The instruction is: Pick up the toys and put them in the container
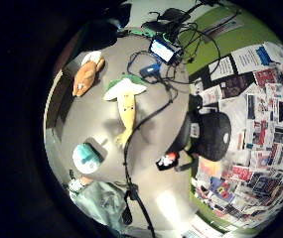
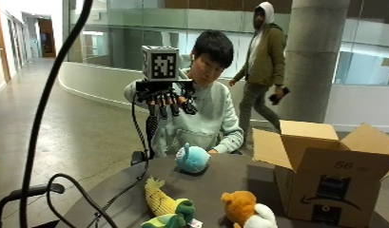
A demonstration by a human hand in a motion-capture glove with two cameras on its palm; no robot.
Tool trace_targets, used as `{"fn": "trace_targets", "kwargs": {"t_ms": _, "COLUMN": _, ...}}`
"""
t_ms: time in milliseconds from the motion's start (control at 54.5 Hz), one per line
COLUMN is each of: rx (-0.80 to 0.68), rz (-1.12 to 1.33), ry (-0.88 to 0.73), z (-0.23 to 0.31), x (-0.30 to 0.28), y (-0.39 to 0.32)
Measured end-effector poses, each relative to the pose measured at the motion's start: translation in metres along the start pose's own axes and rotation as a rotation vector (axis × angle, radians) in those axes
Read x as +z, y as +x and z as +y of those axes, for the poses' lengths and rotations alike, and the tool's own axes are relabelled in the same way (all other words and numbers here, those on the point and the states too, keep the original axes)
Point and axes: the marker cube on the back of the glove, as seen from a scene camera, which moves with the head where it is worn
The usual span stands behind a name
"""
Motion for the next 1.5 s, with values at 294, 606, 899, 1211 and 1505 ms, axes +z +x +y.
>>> {"fn": "trace_targets", "kwargs": {"t_ms": 294, "rx": -0.030, "rz": -0.005, "ry": 0.002, "z": 0.000, "x": 0.003, "y": -0.003}}
{"fn": "trace_targets", "kwargs": {"t_ms": 606, "rx": -0.064, "rz": -0.097, "ry": 0.101, "z": -0.026, "x": 0.001, "y": 0.004}}
{"fn": "trace_targets", "kwargs": {"t_ms": 899, "rx": 0.073, "rz": -0.048, "ry": 0.121, "z": -0.085, "x": 0.135, "y": 0.027}}
{"fn": "trace_targets", "kwargs": {"t_ms": 1211, "rx": 0.401, "rz": -0.043, "ry": -0.040, "z": -0.087, "x": 0.241, "y": 0.018}}
{"fn": "trace_targets", "kwargs": {"t_ms": 1505, "rx": 0.317, "rz": 0.021, "ry": 0.086, "z": -0.089, "x": 0.239, "y": 0.010}}
